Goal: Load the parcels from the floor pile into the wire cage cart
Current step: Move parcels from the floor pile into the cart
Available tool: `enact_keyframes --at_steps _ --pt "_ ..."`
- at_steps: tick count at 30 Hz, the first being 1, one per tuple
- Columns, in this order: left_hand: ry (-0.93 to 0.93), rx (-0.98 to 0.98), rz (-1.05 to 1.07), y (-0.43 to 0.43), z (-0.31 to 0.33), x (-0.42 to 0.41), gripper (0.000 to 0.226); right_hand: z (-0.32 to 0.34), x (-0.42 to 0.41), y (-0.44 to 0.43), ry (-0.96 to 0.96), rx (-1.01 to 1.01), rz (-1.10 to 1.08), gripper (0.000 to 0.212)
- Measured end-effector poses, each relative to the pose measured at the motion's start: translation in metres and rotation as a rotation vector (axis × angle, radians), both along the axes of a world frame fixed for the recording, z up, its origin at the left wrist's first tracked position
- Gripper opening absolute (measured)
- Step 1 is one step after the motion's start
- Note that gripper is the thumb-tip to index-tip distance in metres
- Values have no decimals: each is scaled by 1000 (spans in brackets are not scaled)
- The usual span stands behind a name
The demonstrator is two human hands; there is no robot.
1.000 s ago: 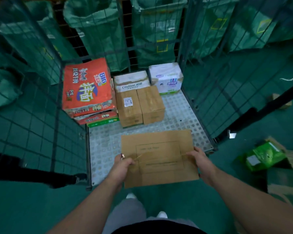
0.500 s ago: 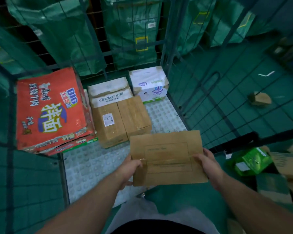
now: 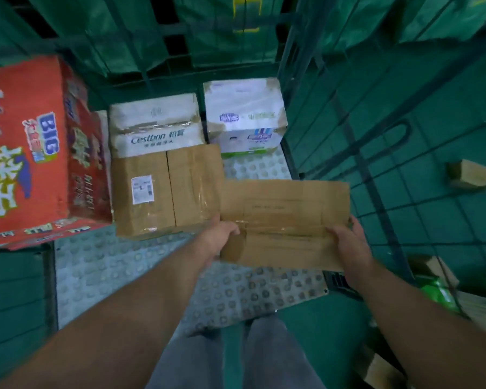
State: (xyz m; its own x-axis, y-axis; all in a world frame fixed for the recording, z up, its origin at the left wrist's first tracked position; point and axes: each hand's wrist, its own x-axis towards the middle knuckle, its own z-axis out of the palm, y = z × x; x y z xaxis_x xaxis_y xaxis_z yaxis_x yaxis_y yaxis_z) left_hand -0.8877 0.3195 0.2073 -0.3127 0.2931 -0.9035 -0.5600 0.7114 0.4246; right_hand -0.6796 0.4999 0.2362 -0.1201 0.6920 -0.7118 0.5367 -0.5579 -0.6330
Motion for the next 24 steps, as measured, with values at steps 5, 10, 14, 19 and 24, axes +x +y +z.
enact_keyframes --at_steps 5,10,14,19,24 --pt "97 22 242 73 -60 -9 34 -78 -38 85 -5 -18 184 48" --pt "150 -11 335 111 -122 -23 55 -144 -83 135 24 -112 266 57" --pt "231 -44 286 130 -155 -45 51 -188 -118 161 -20 -138 258 67" --pt "264 -43 272 158 -182 -84 78 -222 -158 185 30 -74 277 82" --pt "394 30 317 188 -200 -121 29 -267 -193 217 -73 31 334 81"
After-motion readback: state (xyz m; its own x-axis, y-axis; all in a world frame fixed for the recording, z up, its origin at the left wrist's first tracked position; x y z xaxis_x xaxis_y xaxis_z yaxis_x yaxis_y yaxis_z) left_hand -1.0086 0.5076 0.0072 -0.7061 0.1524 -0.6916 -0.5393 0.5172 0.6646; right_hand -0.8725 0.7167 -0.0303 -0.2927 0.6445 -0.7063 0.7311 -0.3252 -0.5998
